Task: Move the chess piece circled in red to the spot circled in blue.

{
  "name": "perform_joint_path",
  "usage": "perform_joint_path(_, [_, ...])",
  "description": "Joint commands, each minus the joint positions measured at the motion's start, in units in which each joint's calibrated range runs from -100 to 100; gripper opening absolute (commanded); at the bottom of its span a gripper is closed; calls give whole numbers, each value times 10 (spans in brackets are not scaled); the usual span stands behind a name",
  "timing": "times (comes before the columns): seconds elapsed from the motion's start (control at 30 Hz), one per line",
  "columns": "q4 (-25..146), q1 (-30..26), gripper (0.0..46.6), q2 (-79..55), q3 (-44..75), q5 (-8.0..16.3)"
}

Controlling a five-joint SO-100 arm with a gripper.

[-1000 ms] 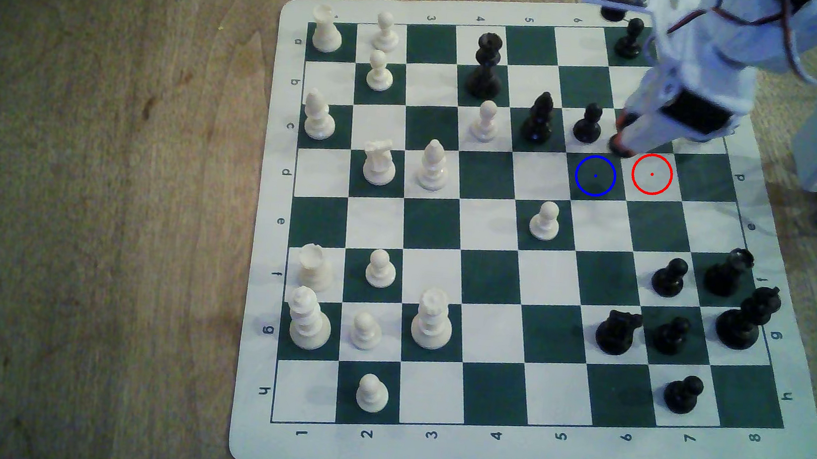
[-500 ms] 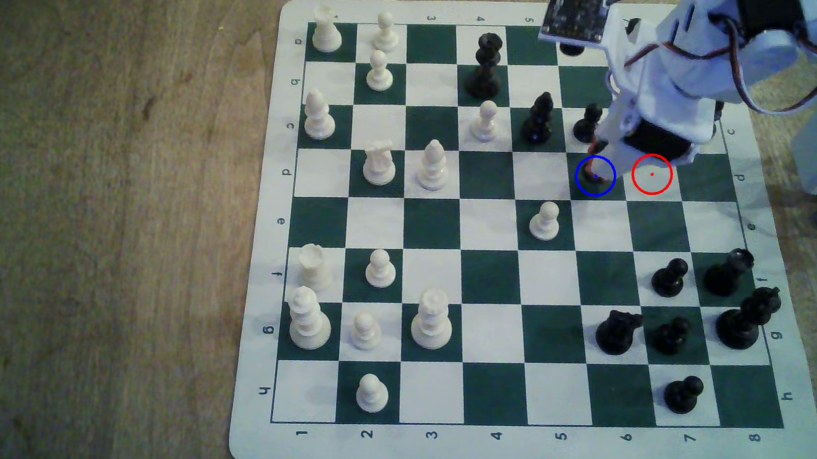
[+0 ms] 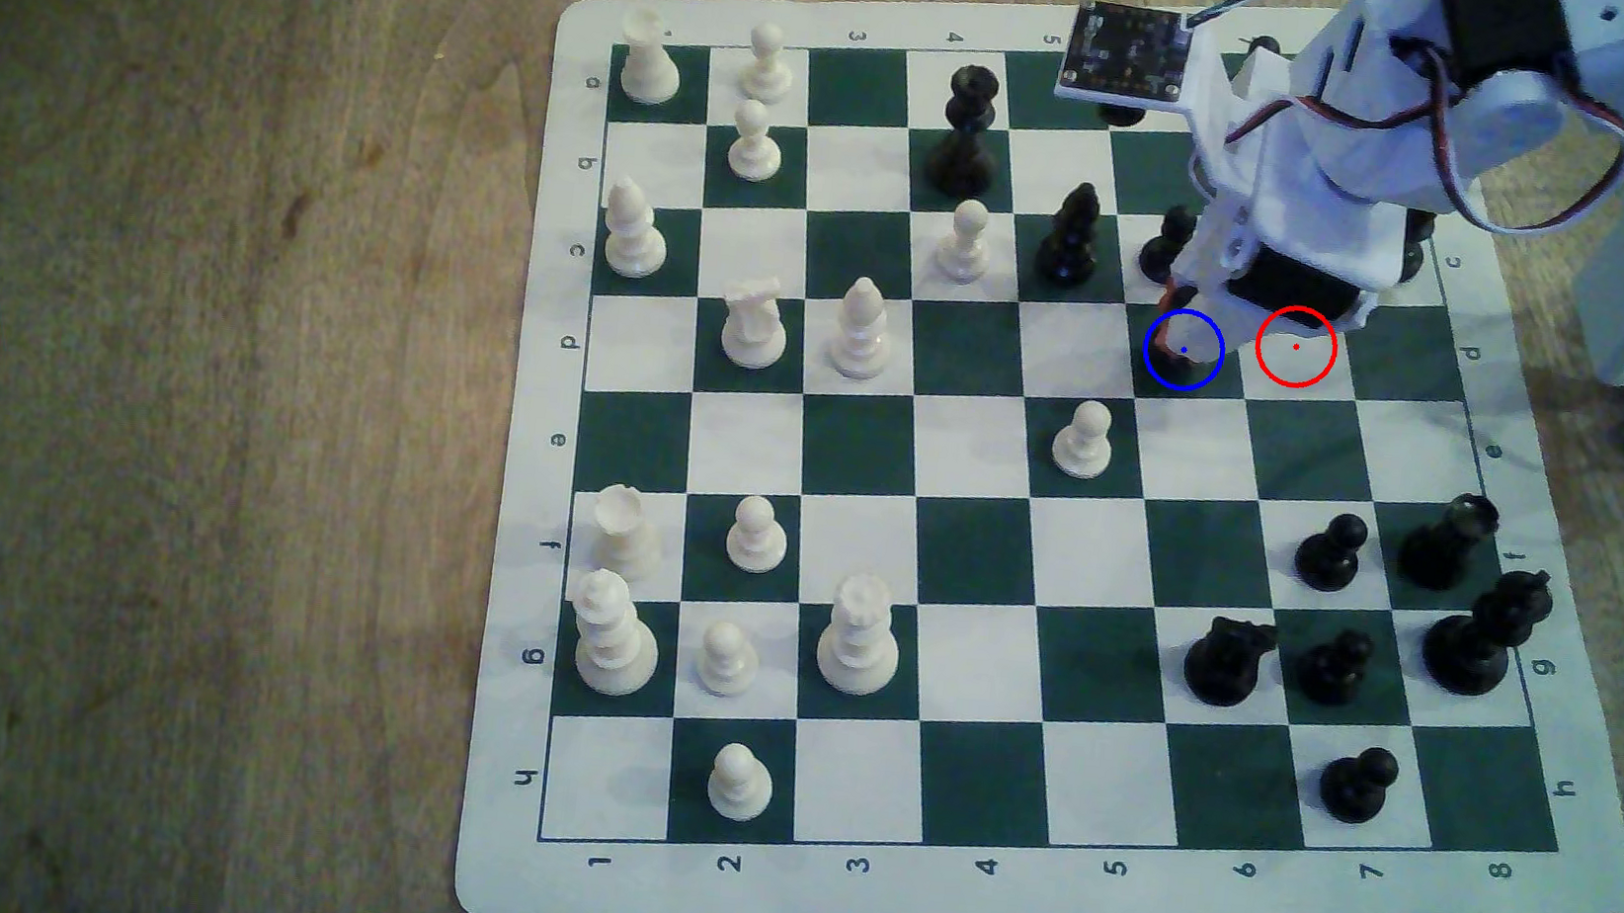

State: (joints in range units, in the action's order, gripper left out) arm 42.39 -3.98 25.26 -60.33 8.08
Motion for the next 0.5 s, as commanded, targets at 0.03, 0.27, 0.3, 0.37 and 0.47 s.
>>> perform_joint_path(0.03, [-5, 3, 3, 0, 9, -7])
perform_joint_path(0.27, [2, 0, 3, -6, 9, -8])
perform_joint_path(0.3, [4, -3, 3, -9, 8, -8])
perform_joint_path(0.37, [5, -4, 3, -9, 5, -8])
perform_joint_path(0.47, [5, -3, 3, 0, -2, -8])
